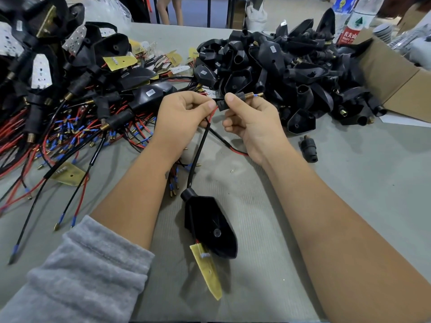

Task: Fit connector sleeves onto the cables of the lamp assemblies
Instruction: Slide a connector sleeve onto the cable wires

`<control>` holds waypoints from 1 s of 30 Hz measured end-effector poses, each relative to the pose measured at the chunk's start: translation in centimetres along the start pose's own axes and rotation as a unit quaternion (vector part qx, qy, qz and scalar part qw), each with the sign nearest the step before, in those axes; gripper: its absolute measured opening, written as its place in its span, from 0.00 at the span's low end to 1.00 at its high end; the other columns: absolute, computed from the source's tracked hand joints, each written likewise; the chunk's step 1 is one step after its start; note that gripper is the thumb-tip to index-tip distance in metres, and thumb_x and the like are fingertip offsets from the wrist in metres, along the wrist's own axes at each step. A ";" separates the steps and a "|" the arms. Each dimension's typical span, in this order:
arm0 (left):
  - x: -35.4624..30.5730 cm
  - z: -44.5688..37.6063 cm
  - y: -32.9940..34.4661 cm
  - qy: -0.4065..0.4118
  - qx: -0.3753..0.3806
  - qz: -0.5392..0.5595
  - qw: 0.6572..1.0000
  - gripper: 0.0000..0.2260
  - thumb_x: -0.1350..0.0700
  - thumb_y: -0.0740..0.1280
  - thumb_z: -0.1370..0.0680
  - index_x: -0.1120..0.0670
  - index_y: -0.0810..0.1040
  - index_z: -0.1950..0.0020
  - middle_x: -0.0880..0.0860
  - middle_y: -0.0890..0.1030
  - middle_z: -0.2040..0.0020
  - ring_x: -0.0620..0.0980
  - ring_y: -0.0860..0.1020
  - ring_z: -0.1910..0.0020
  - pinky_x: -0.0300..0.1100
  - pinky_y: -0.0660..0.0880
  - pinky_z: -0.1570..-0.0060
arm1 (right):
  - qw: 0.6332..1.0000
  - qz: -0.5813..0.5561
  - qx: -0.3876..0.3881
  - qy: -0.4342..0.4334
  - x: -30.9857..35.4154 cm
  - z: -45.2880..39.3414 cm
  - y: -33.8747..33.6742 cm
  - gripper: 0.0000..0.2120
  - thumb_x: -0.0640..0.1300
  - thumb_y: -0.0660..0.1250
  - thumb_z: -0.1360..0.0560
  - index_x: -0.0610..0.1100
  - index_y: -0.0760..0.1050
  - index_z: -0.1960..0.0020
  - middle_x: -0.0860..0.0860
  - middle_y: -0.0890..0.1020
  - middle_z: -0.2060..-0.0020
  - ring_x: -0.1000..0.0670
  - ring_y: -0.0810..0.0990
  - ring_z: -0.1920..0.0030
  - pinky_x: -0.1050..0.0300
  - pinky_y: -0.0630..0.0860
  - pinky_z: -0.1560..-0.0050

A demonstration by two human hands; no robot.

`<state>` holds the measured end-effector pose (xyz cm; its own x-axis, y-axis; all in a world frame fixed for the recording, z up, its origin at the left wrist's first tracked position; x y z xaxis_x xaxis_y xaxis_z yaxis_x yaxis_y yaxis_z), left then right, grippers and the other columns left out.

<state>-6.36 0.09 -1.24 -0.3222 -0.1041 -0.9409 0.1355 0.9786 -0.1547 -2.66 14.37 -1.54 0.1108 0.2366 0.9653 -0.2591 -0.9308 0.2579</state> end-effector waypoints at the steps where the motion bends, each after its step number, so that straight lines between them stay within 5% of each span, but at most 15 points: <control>1: 0.1 -0.1 0.0 -0.008 -0.001 -0.006 1.000 0.06 0.61 0.69 0.23 0.53 0.81 0.59 0.49 0.81 0.67 0.40 0.77 0.70 0.33 0.74 0.65 | 1.000 0.002 0.004 -0.004 0.0 0.0 0.0 0.05 0.39 0.71 0.25 0.41 0.75 0.56 0.47 0.79 0.68 0.52 0.78 0.72 0.60 0.77 0.67; 9: 0.2 -0.3 0.4 -0.050 -0.005 -0.019 0.999 0.06 0.60 0.67 0.21 0.53 0.80 0.57 0.50 0.80 0.66 0.40 0.77 0.71 0.35 0.75 0.68 | 0.998 -0.037 0.041 -0.033 0.0 0.2 0.4 0.09 0.28 0.65 0.25 0.40 0.75 0.50 0.45 0.80 0.63 0.50 0.82 0.64 0.58 0.81 0.57; 17: -0.2 0.0 0.6 0.011 0.011 0.015 1.000 0.06 0.62 0.68 0.22 0.52 0.79 0.56 0.53 0.80 0.61 0.44 0.78 0.64 0.37 0.78 0.62 | 0.994 -0.107 -0.010 0.009 0.0 0.0 0.0 0.05 0.39 0.68 0.22 0.39 0.75 0.55 0.48 0.80 0.70 0.54 0.79 0.71 0.63 0.77 0.67; 30: -0.4 0.3 0.1 0.021 -0.003 -0.028 0.999 0.04 0.62 0.69 0.24 0.54 0.81 0.58 0.56 0.80 0.63 0.45 0.76 0.65 0.39 0.76 0.60 | 0.999 -0.049 0.012 -0.006 -0.1 0.1 0.5 0.04 0.37 0.69 0.24 0.40 0.74 0.54 0.46 0.79 0.67 0.52 0.78 0.71 0.60 0.77 0.66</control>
<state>-5.95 0.18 -0.95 -0.3674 -0.1524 -0.9175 0.1109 0.9723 -0.2059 -2.67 13.87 -1.57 0.1465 0.3242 0.9346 -0.2230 -0.9097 0.3505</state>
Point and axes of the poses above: each hand's wrist, its own z-axis away from the middle knuckle, its own y-axis out of the palm, x = y × z, the point moved 2 cm from there along -z, towards the middle knuckle
